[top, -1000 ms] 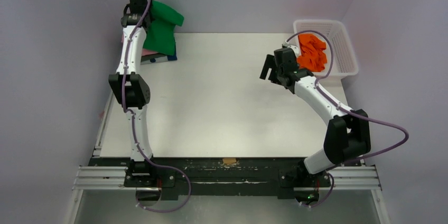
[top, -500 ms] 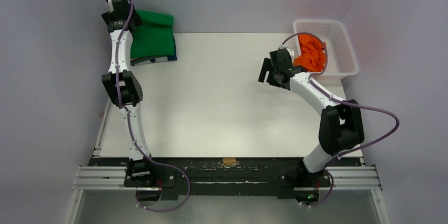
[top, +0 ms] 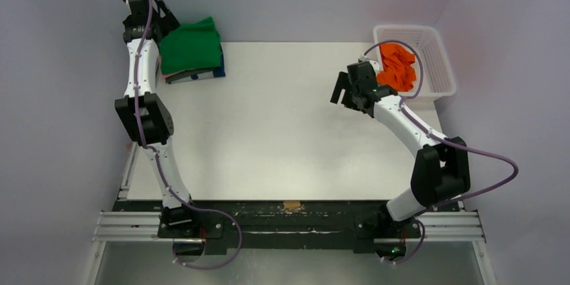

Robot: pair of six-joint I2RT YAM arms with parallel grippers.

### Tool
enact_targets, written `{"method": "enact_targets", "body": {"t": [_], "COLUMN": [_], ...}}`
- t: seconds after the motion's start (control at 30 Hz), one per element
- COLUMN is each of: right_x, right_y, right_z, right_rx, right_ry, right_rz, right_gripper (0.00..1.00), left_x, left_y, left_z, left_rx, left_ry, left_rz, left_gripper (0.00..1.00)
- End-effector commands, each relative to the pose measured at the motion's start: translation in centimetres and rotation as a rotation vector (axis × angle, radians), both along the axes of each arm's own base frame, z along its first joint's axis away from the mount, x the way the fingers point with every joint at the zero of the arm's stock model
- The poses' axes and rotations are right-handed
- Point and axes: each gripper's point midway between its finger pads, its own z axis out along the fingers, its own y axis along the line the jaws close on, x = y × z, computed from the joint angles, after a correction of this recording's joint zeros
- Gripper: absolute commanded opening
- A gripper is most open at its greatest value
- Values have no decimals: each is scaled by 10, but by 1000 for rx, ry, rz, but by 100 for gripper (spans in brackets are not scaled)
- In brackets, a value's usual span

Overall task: Fold and stack the t-shirts
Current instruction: Reset both arms

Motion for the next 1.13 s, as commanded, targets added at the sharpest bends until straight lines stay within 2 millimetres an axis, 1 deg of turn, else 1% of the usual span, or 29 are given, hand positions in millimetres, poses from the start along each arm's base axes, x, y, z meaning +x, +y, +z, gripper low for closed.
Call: {"method": "enact_targets", "body": {"t": [0.0,0.03,0.07,0.1,0.17,0.23,0.3,0.33,0.37,0.4,0.43,0.47,0.5,0.57,0.67,0.73,0.77,0.87,1.0,1.1], "right_x": [-7,-8,-9,-11,-17,-24,-32,-35,-40,-45,-50,-57,-62,-75,-91,-98,-99,-97,-96,-100], "right_y": [-2,-2,-2,-4,-13,-29,-48,-54,-63,-70,-76,-81,-85,-88,-99,-103,-105,-104,-103,-110], "right_z": [16,17,18,18,18,16,14,16,16,17,18,15,18,14,11,12,13,21,29,29], "right_rx": [24,24,24,19,1,7,23,35,36,34,25,11,0,-17,-51,-61,-64,-41,-26,-48], "right_ry": [-48,-52,-53,-56,-61,-60,-70,-87,-100,-116,-132,-135,-145,-136,-128,-138,-151,-221,-276,-291], "right_rz": [-10,-8,-5,-8,-31,-74,-113,-124,-141,-155,-167,-178,-182,-178,-211,-227,-238,-231,-233,-253], "right_gripper": [87,88,88,88,88,88,88,88,88,88,88,88,88,88,88,88,88,88,89,89], "left_x": [-6,-10,-14,-21,-43,-74,-113,-135,-157,-178,-201,-226,-247,-284,-334,-360,-370,-387,-395,-393], "left_y": [-63,-72,-84,-94,-113,-136,-160,-169,-189,-200,-210,-216,-217,-225,-232,-231,-230,-223,-216,-212], "left_z": [47,49,43,43,40,40,38,35,28,23,14,11,-4,-30,-54,-63,-71,-79,-75,-71], "left_rx": [-214,-246,-281,-293,-273,-224,-194,-202,-220,-241,-259,-271,-274,-289,-304,-302,-304,-311,-283,-283], "left_ry": [-177,-183,-166,-153,-101,-69,-57,-67,-72,-79,-67,-65,-32,25,104,133,147,147,148,130], "left_rz": [-239,-264,-292,-321,-324,-330,-322,-326,-365,-383,-393,-402,-375,-374,-392,-382,-375,-354,-343,-316], "left_gripper": [100,100,100,100,100,100,100,100,100,100,100,100,100,100,100,100,100,100,100,100]}}
